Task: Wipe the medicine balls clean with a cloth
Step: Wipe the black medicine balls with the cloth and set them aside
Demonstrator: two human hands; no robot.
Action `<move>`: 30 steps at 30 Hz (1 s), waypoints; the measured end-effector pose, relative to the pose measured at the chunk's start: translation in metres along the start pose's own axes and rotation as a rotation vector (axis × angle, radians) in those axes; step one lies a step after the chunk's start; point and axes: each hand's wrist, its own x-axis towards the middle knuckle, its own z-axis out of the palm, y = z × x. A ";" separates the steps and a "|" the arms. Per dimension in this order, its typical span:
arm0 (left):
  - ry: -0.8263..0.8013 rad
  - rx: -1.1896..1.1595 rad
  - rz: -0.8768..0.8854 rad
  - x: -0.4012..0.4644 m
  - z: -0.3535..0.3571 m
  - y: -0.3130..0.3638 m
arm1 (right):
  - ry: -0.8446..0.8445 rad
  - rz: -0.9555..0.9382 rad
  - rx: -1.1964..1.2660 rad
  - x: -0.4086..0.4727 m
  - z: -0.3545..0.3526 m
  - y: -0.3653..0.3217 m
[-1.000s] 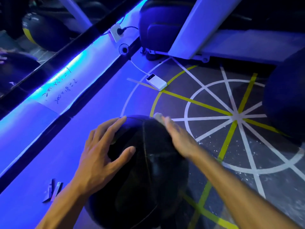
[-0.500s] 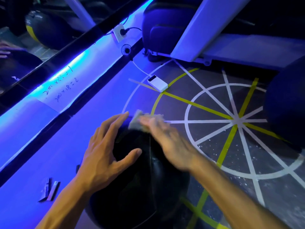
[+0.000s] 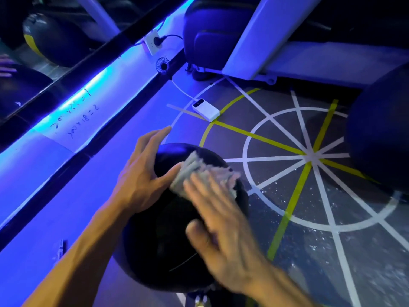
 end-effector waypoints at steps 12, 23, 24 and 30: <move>-0.018 0.065 -0.028 0.022 0.008 0.004 | 0.083 0.001 -0.085 0.016 0.002 -0.002; 0.123 -0.450 -0.121 0.037 0.017 0.012 | 0.098 0.260 0.126 0.081 -0.018 0.034; 0.126 -0.473 -0.121 0.039 0.018 0.014 | 0.103 0.199 0.071 0.082 -0.019 0.027; 0.143 -0.450 -0.158 0.042 0.008 0.000 | 0.160 -0.168 0.109 0.011 -0.009 0.021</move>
